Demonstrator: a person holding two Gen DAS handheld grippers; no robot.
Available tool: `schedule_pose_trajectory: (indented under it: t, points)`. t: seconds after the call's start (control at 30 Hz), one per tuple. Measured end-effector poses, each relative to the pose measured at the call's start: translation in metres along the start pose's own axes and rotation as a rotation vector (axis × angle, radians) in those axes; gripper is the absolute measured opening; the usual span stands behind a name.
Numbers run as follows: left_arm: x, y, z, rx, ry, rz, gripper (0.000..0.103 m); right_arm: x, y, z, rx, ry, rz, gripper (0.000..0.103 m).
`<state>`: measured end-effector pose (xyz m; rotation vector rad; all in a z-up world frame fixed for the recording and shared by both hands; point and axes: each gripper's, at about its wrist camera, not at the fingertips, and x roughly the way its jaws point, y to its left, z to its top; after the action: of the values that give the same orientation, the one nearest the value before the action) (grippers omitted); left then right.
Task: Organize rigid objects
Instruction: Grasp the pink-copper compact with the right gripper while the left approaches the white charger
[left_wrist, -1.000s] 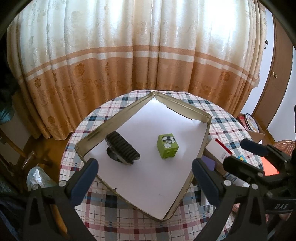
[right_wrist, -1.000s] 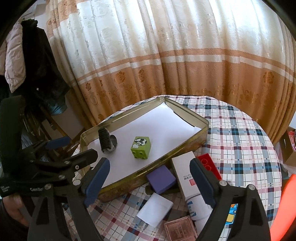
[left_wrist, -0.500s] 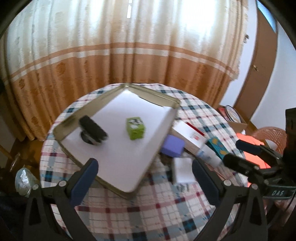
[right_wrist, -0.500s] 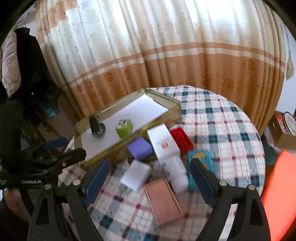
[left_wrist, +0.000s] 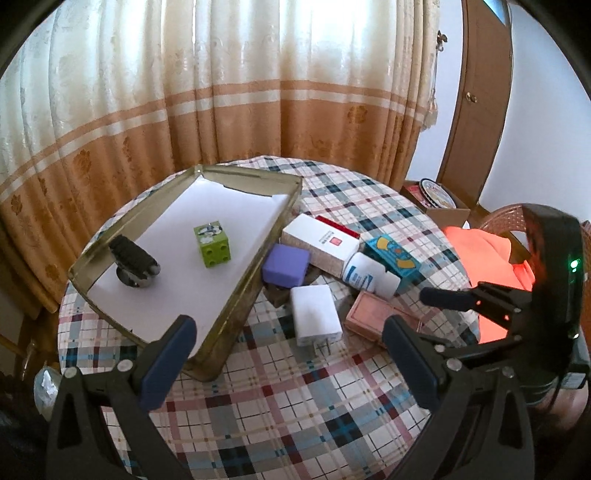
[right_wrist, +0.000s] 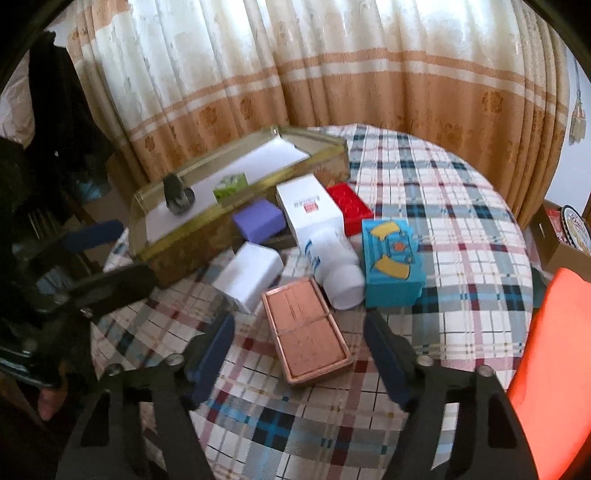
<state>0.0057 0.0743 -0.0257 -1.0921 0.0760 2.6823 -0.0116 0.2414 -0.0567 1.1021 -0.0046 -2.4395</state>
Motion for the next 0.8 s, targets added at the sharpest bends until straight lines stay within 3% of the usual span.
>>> schedule_pose_trajectory:
  t: [0.23, 0.4, 0.47, 0.8]
  points:
    - [0.007, -0.007, -0.005, 0.026, 0.012, -0.012, 0.098, 0.014, -0.005, -0.001, -0.017, 0.028, -0.013, 0.061]
    - [0.022, -0.02, -0.01, 0.063, 0.045, -0.024, 0.069, 0.015, -0.006, -0.004, -0.053, 0.042, -0.025, 0.058]
    - [0.027, -0.023, -0.012, 0.074, 0.058, -0.029, 0.065, 0.015, -0.01, -0.005, -0.045, 0.048, -0.011, 0.058]
    - [0.062, -0.007, -0.017, -0.016, 0.153, -0.037, 0.063, 0.023, -0.004, -0.008, -0.078, 0.042, -0.018, 0.054]
